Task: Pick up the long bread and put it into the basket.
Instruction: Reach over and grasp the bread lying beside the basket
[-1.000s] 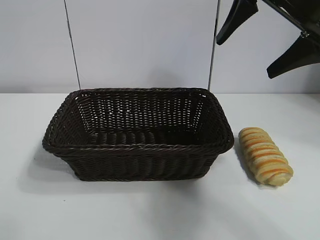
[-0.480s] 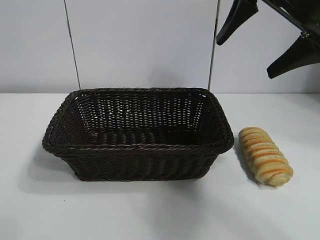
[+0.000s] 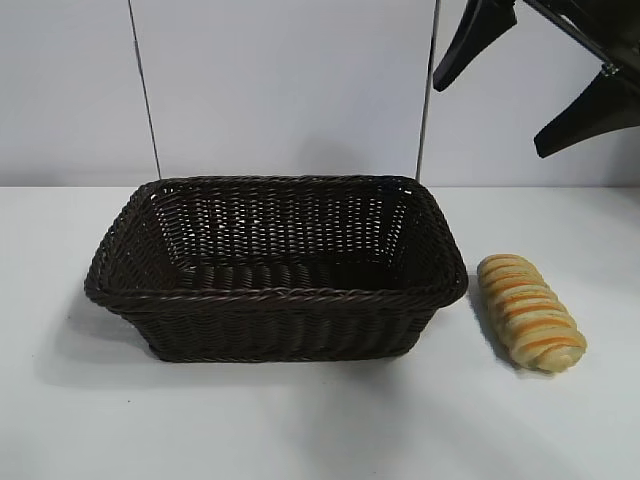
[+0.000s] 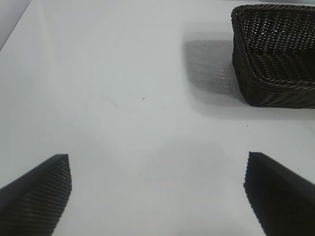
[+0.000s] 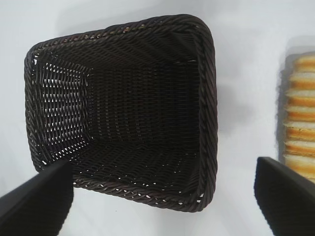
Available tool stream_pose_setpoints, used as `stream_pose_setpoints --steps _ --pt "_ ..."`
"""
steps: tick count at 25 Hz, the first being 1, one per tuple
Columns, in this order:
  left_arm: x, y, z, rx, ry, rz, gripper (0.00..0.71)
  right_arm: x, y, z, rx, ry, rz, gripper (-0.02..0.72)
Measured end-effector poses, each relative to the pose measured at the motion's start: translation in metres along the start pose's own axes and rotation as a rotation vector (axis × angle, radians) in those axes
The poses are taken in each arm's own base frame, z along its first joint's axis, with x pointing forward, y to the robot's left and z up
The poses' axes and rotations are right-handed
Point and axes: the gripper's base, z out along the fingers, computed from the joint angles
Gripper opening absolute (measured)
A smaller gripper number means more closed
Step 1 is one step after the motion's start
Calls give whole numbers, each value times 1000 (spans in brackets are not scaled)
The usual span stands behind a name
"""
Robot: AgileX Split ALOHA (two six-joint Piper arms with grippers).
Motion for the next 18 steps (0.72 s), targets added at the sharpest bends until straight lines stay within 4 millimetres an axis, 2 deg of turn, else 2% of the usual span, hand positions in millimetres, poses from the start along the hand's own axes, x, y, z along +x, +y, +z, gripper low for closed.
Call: stream_pose_setpoints --steps 9,13,18 --pt "0 0 0 0 2 0 685 9 -34 -1 355 73 -94 694" --pt "0 0 0 0 2 0 685 25 -45 17 388 79 -86 694" --pt "1 0 1 0 4 0 685 43 -57 50 379 75 -50 694"
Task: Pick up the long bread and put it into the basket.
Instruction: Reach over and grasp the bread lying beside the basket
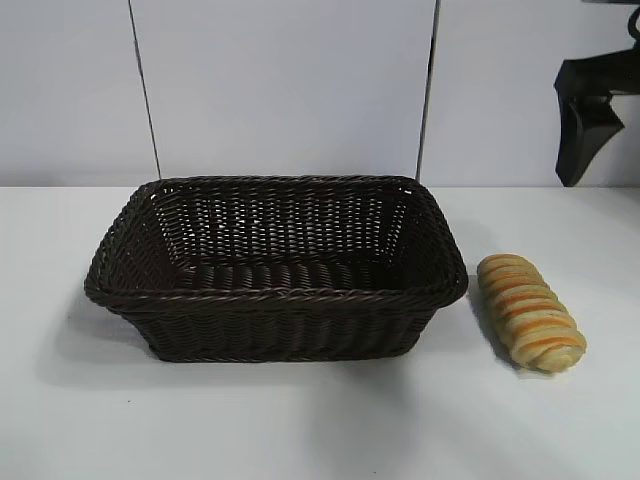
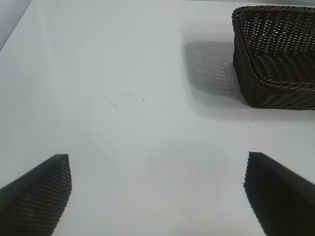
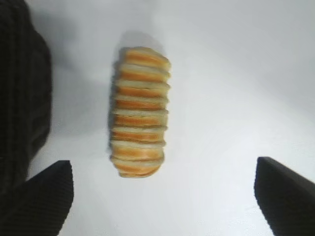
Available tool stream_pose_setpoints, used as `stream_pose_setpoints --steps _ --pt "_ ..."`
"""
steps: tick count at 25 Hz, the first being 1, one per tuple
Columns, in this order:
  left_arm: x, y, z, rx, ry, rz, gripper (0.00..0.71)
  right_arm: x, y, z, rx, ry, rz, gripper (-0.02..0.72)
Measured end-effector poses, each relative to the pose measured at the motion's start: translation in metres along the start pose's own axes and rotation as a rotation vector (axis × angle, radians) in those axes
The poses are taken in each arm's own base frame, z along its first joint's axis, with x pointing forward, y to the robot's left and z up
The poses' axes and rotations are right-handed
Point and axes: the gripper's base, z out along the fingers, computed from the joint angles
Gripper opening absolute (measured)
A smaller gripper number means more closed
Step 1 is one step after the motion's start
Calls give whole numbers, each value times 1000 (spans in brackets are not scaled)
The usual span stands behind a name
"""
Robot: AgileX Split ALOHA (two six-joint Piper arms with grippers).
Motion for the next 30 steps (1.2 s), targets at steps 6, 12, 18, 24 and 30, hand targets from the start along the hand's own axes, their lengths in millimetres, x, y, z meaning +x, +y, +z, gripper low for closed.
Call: stream_pose_setpoints --steps 6,12,18,24,30 --pt "0 0 0 0 0 0 685 -2 5 41 -28 9 29 692" --pt "0 0 0 0 1 0 685 0 8 67 -40 41 47 674" --pt "0 0 0 0 2 0 685 1 12 82 -58 42 79 438" --pt "0 0 0 0 2 0 685 2 15 93 -66 54 126 150" --pt "0 0 1 0 2 0 685 0 14 83 -68 44 139 50"
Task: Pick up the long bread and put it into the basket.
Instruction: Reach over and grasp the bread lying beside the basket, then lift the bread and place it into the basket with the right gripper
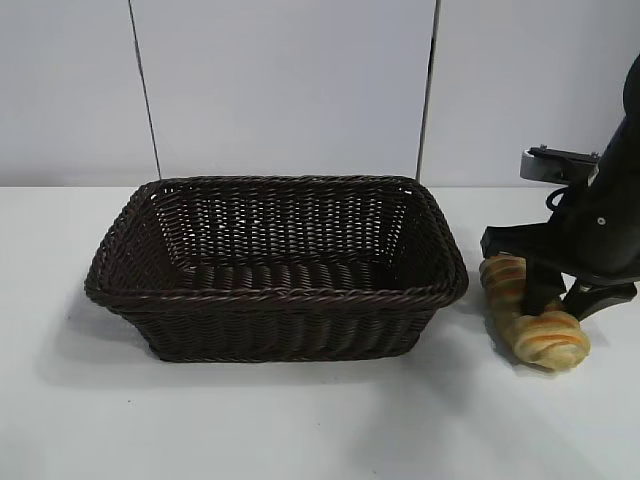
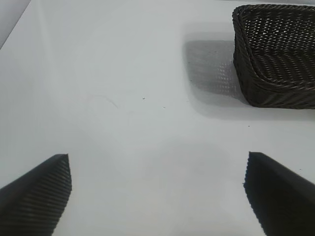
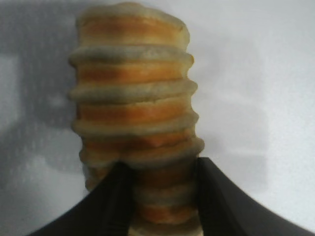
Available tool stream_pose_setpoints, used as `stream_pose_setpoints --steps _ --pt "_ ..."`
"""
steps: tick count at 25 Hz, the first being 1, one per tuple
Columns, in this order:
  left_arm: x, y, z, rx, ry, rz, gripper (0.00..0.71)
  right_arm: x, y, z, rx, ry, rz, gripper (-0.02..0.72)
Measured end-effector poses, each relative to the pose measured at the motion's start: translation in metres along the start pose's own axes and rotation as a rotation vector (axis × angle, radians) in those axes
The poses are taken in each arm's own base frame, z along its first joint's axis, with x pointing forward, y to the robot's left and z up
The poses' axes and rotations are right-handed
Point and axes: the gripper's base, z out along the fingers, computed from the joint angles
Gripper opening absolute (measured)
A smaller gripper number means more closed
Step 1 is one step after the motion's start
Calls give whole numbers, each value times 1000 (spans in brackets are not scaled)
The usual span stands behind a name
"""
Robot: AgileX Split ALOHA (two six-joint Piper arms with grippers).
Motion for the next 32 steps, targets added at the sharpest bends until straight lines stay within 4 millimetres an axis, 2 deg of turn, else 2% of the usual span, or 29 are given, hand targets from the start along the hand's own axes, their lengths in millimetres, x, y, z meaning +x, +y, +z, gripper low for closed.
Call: stream_pose_setpoints --steps 1,5,10,13,15,18,21,24,29,32 --pt "0 0 0 0 0 0 685 0 0 -5 0 -6 -2 48" --pt "0 0 0 0 0 0 685 -8 2 -47 -15 -75 -4 43" --pt "0 0 0 0 0 0 685 -31 7 -111 -36 -166 -3 43" --pt "0 0 0 0 0 0 685 -45 11 -136 -43 -195 -7 43" --pt "0 0 0 0 0 0 685 -50 12 -144 -45 -204 -10 43" --pt "0 0 0 0 0 0 685 -54 15 -150 -70 -212 2 43" --pt "0 0 0 0 0 0 685 -51 30 -151 -103 -212 -28 43" --pt "0 0 0 0 0 0 685 -46 62 -147 -148 -203 -106 43" --pt "0 0 0 0 0 0 685 -36 125 -126 -207 -144 -246 43" --pt "0 0 0 0 0 0 685 -38 157 -119 -223 -158 -402 41"
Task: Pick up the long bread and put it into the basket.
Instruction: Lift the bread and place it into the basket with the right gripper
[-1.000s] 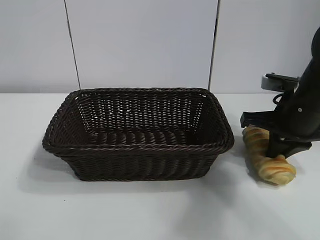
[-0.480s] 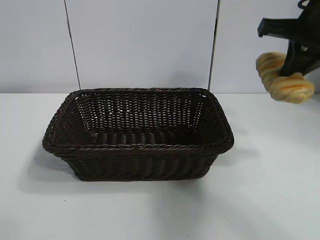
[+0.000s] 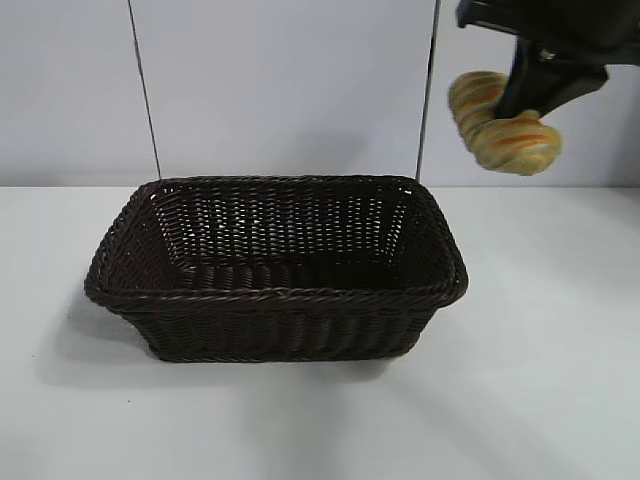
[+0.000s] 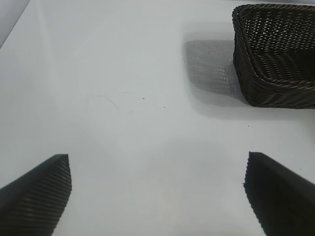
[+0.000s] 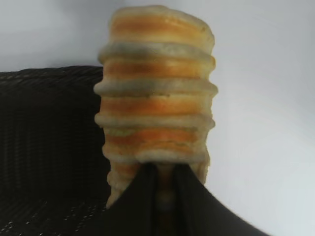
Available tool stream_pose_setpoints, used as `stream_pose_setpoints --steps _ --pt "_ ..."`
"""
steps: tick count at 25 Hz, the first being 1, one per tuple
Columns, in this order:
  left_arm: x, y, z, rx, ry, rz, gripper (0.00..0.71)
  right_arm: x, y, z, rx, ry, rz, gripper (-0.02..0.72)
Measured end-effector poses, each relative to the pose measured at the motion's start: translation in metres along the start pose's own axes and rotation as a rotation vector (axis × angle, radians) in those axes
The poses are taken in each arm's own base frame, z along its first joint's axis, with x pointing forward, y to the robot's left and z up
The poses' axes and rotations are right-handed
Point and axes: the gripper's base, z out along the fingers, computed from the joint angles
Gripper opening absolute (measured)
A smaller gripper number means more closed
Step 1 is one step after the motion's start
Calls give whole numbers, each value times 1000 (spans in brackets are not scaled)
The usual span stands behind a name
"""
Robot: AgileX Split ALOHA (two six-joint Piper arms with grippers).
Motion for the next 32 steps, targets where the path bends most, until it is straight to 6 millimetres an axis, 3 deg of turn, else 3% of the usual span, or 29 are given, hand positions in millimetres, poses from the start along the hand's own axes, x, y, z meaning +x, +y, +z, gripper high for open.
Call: stream_pose_setpoints --steps 6,9,20,24,26,27,31,32 --pt "0 0 0 0 0 0 685 -15 28 21 -38 -18 -793 41" --pt "0 0 0 0 0 0 685 -13 31 38 -78 -21 -1027 41" --pt "0 0 0 0 0 0 685 10 27 126 -136 70 -1070 41" --pt "0 0 0 0 0 0 685 8 28 129 -133 57 -1048 52" --pt "0 0 0 0 0 0 685 2 30 126 -132 37 -1029 111" --pt "0 0 0 0 0 0 685 -1 31 124 -132 30 -1022 178" --pt "0 0 0 0 0 0 685 -14 34 112 -141 32 -983 564" --pt "0 0 0 0 0 0 685 -18 35 108 -145 38 -971 609"
